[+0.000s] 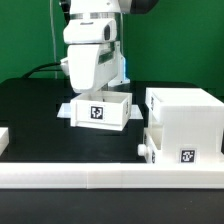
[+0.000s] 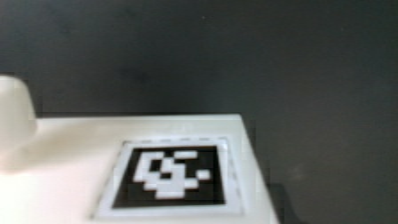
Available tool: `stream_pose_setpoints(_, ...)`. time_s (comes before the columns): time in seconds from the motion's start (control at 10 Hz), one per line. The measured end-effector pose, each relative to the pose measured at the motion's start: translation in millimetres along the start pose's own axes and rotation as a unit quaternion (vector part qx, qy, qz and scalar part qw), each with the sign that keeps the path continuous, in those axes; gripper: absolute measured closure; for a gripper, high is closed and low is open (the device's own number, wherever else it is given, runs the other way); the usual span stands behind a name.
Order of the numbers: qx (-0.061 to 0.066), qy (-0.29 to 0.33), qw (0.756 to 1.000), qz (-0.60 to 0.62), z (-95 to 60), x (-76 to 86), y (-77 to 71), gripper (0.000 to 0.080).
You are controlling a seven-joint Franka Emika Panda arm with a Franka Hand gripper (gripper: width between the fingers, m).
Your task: Assemble drawer
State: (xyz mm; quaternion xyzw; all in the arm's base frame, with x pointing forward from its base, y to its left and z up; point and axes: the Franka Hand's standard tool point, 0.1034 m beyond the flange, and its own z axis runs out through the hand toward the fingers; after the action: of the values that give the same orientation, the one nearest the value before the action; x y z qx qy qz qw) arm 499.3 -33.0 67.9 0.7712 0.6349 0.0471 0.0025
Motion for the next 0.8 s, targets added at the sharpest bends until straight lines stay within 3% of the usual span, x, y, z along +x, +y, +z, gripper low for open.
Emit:
stream_pose_setpoints(0.2,0.001,-0.001,1.0,-0.022,0.9,-0.6,-0.4,0.0757)
stream_pose_setpoints(0.3,0.007,-0.002,0.999,-0.032,3.0,1.4,2.4,0.0757)
stream_pose_setpoints(0.6,0.02,-0.004,0.998,-0.051,8.1,12.0,20.9,0.0757)
stream_pose_setpoints(0.8,0.021,-0.002,0.998,-0.052,9.5,15.7,25.6,0.0757)
